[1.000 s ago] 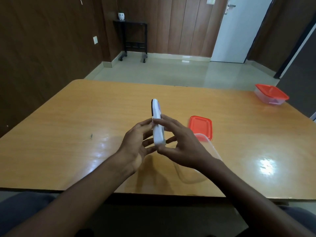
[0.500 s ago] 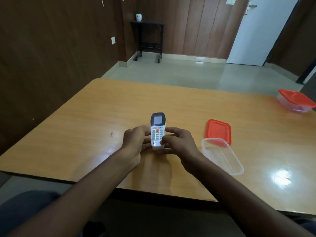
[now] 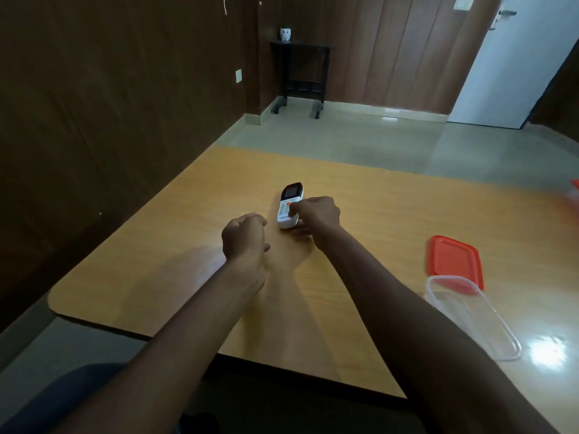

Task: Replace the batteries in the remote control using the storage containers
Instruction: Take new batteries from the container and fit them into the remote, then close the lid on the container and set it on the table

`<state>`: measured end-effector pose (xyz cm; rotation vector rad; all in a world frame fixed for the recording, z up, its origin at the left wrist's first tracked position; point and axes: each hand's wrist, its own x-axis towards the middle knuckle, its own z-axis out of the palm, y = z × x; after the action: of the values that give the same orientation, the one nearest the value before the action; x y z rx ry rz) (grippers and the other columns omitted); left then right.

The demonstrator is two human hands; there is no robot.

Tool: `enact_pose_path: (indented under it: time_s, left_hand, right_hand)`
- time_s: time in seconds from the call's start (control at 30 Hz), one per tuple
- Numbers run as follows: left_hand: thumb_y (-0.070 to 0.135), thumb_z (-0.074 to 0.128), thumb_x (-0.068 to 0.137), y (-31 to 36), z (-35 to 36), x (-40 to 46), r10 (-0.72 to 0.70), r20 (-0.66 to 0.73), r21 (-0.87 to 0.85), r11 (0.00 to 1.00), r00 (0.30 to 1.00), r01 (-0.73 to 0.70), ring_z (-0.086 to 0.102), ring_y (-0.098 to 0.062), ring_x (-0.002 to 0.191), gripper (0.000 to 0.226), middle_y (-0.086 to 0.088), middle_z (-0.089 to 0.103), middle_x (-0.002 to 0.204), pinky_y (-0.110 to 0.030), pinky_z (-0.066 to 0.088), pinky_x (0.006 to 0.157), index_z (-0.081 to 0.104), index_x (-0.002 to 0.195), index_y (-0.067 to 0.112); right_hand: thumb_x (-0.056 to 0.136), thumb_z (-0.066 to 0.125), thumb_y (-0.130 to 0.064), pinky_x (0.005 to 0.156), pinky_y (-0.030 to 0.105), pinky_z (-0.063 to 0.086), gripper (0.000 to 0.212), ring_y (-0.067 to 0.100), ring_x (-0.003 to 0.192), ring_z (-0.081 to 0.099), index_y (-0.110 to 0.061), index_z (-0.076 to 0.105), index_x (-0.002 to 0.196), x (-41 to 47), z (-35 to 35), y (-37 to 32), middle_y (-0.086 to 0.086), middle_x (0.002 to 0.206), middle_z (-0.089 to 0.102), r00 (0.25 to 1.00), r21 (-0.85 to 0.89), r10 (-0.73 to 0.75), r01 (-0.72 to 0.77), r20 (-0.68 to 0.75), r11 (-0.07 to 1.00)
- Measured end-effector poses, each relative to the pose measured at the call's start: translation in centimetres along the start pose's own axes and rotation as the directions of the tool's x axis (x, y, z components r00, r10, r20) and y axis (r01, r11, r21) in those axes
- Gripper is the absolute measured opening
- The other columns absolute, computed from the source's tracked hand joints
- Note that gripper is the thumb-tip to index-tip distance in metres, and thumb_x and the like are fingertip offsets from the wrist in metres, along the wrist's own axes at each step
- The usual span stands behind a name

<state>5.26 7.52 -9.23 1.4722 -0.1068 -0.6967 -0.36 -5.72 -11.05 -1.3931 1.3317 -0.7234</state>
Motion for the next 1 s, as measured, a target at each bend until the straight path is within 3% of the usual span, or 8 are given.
enact_pose_path:
  time_s: [0.13, 0.33, 0.47, 0.6, 0.7, 0.8, 0.9, 1.0]
  left_hand:
    - [0.013, 0.058, 0.087, -0.3, -0.4, 0.7, -0.014, -0.003, -0.009, 1.0, 1.0, 0.014, 0.058, -0.022, 0.071, 0.011, -0.007, 0.066, 0.098, -0.033, 0.052, 0.069, 0.066, 0.091, 0.02]
    - [0.015, 0.057, 0.091, -0.7, -0.2, 0.3, -0.027, 0.082, 0.051, 0.998, 0.996, 0.023, 0.063, -0.023, 0.08, 0.009, -0.006, 0.066, 0.085, -0.037, 0.059, 0.073, 0.066, 0.092, 0.015]
    - [0.016, 0.058, 0.092, -1.4, 1.5, -1.7, -0.057, 0.225, 0.122, 0.992, 0.973, 0.03, 0.066, -0.022, 0.082, 0.007, -0.007, 0.069, 0.094, -0.037, 0.06, 0.075, 0.063, 0.098, 0.017]
    - [0.022, 0.062, 0.095, -2.6, 4.3, -4.9, -0.138, 0.367, 0.222, 0.973, 0.92, 0.057, 0.068, -0.023, 0.086, 0.014, -0.007, 0.07, 0.098, -0.035, 0.059, 0.07, 0.067, 0.104, 0.013]
    - [0.018, 0.062, 0.096, -4.1, 6.2, -7.9, -0.168, 0.477, 0.26, 0.965, 0.863, 0.044, 0.061, -0.026, 0.078, 0.019, -0.009, 0.064, 0.091, -0.036, 0.053, 0.066, 0.067, 0.11, 0.007]
    - [0.012, 0.059, 0.096, -6.1, 7.7, -10.5, -0.201, 0.553, 0.291, 0.956, 0.809, 0.039, 0.054, -0.026, 0.071, 0.023, -0.013, 0.059, 0.088, -0.037, 0.046, 0.061, 0.064, 0.115, 0.0]
    - [0.011, 0.062, 0.094, -7.8, 9.1, -12.3, -0.216, 0.602, 0.354, 0.935, 0.769, -0.014, 0.056, -0.022, 0.064, 0.019, -0.011, 0.062, 0.09, -0.032, 0.048, 0.055, 0.066, 0.111, 0.003]
    - [0.019, 0.071, 0.09, -8.9, 10.2, -13.2, -0.219, 0.642, 0.385, 0.921, 0.734, -0.062, 0.06, -0.024, 0.065, 0.025, -0.013, 0.065, 0.096, -0.038, 0.056, 0.06, 0.063, 0.112, 0.011]
  right_hand:
    - [0.068, 0.073, -0.012, 0.058, 0.052, 0.064, 0.023, 0.028, 0.04, 0.063, 0.002, 0.071, 0.086, 1.0, 1.5, -0.1, 0.017, 0.068, 0.071, 0.999, 0.007, 0.035, -0.035, -0.021, 0.999]
    - [0.082, 0.078, -0.01, 0.055, 0.039, 0.063, 0.014, 0.027, 0.049, 0.066, 0.0, 0.07, 0.088, -0.5, -0.2, 0.0, 0.017, 0.079, 0.071, 1.0, -0.007, 0.012, -0.012, 0.025, 1.0]
    - [0.087, 0.075, -0.017, 0.052, 0.033, 0.061, 0.01, 0.023, 0.066, 0.072, -0.008, 0.074, 0.091, -2.9, -6.0, 1.2, 0.01, 0.084, 0.073, 0.983, -0.167, -0.184, 0.181, -0.003, 0.969]
    - [0.086, 0.073, -0.024, 0.053, 0.033, 0.058, 0.011, 0.019, 0.061, 0.066, -0.013, 0.076, 0.088, -5.1, -13.7, 3.0, 0.001, 0.072, 0.071, 0.933, -0.385, -0.347, 0.289, -0.09, 0.877]
    - [0.081, 0.073, -0.031, 0.069, 0.031, 0.056, 0.016, 0.018, 0.075, 0.067, -0.018, 0.079, 0.088, -5.9, -19.9, 4.4, -0.001, 0.079, 0.074, 0.909, -0.543, -0.368, 0.214, -0.194, 0.812]
    - [0.079, 0.073, -0.035, 0.073, 0.034, 0.055, 0.02, 0.025, 0.084, 0.068, -0.017, 0.078, 0.087, -6.1, -25.6, 6.3, 0.004, 0.088, 0.075, 0.898, -0.609, -0.32, 0.077, -0.302, 0.789]
    - [0.077, 0.074, -0.045, 0.065, 0.034, 0.054, 0.041, 0.032, 0.07, 0.07, -0.005, 0.074, 0.081, -4.9, -29.7, 8.3, 0.013, 0.08, 0.075, 0.914, -0.603, -0.173, -0.092, -0.367, 0.793]
    - [0.073, 0.08, -0.055, 0.06, 0.036, 0.059, 0.055, 0.03, 0.053, 0.07, -0.001, 0.071, 0.077, -3.3, -31.0, 9.7, 0.012, 0.067, 0.071, 0.944, -0.59, -0.05, -0.163, -0.328, 0.791]
